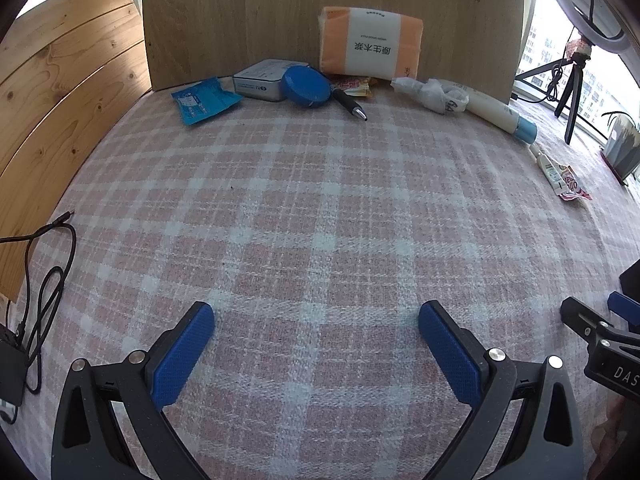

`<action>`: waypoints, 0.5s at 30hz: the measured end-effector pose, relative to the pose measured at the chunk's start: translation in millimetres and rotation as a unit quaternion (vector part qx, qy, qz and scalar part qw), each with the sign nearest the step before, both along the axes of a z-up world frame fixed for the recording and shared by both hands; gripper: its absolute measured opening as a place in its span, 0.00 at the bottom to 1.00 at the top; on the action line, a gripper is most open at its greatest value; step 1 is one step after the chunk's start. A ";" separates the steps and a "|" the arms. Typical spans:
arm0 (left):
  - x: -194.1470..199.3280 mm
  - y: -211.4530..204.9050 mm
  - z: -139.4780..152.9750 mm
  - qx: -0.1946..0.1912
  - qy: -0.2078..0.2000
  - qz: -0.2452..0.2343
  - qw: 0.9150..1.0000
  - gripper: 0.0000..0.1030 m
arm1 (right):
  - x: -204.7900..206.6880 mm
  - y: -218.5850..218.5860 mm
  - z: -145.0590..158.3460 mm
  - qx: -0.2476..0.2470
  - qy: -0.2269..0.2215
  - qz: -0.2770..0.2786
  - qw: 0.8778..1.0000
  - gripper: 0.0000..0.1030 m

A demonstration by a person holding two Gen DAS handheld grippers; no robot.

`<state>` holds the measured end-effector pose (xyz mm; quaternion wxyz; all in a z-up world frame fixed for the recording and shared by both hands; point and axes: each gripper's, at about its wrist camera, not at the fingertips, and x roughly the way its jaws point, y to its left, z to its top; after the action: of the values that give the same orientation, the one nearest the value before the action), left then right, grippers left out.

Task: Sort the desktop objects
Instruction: 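Move both tools toward the orange-and-white tissue pack by the board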

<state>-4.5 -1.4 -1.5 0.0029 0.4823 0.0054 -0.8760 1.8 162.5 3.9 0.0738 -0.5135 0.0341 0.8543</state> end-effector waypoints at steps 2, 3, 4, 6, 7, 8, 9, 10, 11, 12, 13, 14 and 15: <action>-1.7 -0.1 -0.6 0.005 -0.006 0.002 1.000 0.97 | -0.6 -0.9 1.4 0.006 -0.007 0.002 1.000 0.98; -2.4 -1.1 0.4 0.012 -0.012 0.005 1.000 0.96 | -0.7 -1.3 2.7 0.011 -0.008 0.004 1.000 0.97; -2.5 -2.5 3.0 0.024 -0.013 0.009 1.000 0.92 | -0.2 -1.5 4.8 0.014 -0.007 0.007 1.000 0.96; -4.6 -3.5 8.5 0.033 -0.014 0.013 0.999 0.88 | 0.6 -0.5 11.1 0.011 0.000 0.012 1.000 0.88; -6.1 -3.8 11.1 0.034 -0.015 0.014 0.999 0.88 | 0.3 -0.6 14.2 0.010 0.004 0.014 1.000 0.87; -7.6 -3.8 13.2 0.032 -0.018 0.015 0.999 0.88 | -0.5 -0.7 18.1 0.009 0.008 0.016 1.000 0.87; -9.6 -3.7 16.8 0.037 -0.019 0.014 0.999 0.88 | -0.8 0.9 23.1 0.008 0.013 0.017 1.000 0.87; -11.1 -3.1 18.8 0.039 -0.020 0.014 0.999 0.88 | -1.1 1.9 28.7 0.006 0.019 0.019 1.000 0.87; -12.1 -3.1 22.2 0.040 -0.019 0.015 0.999 0.88 | -1.3 2.4 34.2 0.005 0.025 0.019 0.999 0.87; -12.4 -2.7 27.2 0.041 -0.015 0.016 0.999 0.88 | -5.1 1.5 40.4 0.005 0.029 0.021 0.999 0.87; -12.9 -1.8 32.8 0.041 -0.010 0.016 0.999 0.88 | -7.9 1.3 46.1 0.004 0.033 0.022 0.999 0.87; -14.4 -1.0 37.0 0.040 -0.005 0.014 0.999 0.88 | -9.7 1.3 52.0 0.003 0.036 0.025 0.999 0.87; -15.6 0.1 42.0 0.038 0.000 0.011 0.999 0.88 | -13.1 2.4 59.2 0.003 0.040 0.028 0.999 0.87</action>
<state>-20.1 -1.3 40.5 -0.0056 0.4816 0.0441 -0.8752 -11.3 164.9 63.1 0.0496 -0.4790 0.0198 0.8762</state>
